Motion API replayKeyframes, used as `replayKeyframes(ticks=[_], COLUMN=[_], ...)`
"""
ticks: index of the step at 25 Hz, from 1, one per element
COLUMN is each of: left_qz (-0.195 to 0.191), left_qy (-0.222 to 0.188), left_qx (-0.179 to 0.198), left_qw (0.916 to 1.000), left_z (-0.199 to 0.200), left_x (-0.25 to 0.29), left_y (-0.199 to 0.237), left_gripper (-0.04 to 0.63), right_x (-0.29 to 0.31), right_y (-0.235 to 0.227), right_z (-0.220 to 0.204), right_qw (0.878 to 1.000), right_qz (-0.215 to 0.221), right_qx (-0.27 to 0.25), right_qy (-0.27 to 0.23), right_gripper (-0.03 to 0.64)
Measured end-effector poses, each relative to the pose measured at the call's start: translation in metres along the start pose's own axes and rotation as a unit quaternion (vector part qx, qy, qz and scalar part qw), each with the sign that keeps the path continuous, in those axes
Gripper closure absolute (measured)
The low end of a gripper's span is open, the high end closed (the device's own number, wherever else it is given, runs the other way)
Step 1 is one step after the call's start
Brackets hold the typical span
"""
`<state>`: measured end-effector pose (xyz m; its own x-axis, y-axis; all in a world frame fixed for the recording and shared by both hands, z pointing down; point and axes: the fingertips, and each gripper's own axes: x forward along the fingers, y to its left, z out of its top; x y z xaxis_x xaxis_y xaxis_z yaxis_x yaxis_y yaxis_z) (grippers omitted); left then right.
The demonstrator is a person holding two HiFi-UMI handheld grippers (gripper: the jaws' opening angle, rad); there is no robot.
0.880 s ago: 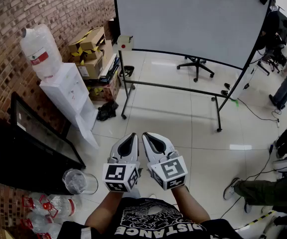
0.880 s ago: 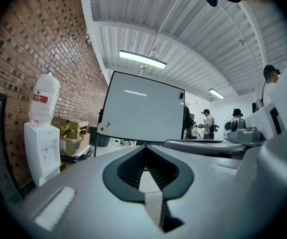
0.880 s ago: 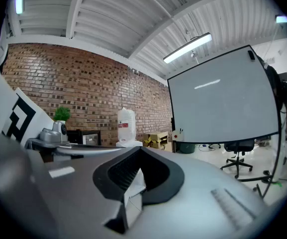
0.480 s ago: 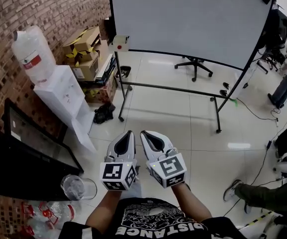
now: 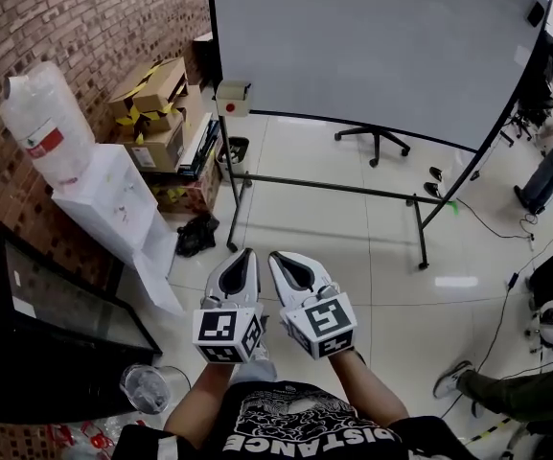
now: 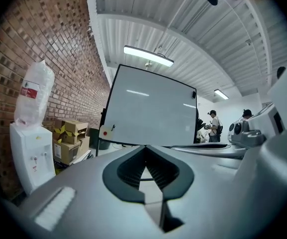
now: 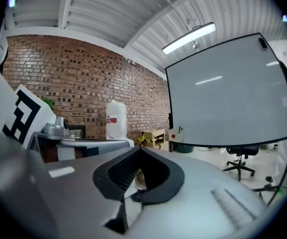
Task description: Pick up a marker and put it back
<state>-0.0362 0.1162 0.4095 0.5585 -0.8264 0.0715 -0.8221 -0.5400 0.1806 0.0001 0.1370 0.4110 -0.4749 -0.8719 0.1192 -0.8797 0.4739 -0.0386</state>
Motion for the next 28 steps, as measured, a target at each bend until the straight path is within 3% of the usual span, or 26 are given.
replayKeyframes(ticks=[15,28], left_qz=[-0.022,-0.033], left_qy=[-0.003,0.003], left_qx=[-0.011,0.0], left_qw=[0.9997,0.9994], left_z=[0.033,0.037], left_x=[0.094,0.151], left_y=[0.106,0.127], left_gripper=[0.589,0.589], right_x=[0.137,0.19], right_y=[-0.033,-0.076], right_z=[0.022,0.029], right_qw=[1.0,0.999], right_qz=[-0.024,-0.028], right_qx=[0.006,0.01], right_qy=[0.003,-0.014], right_gripper=[0.617,0.617])
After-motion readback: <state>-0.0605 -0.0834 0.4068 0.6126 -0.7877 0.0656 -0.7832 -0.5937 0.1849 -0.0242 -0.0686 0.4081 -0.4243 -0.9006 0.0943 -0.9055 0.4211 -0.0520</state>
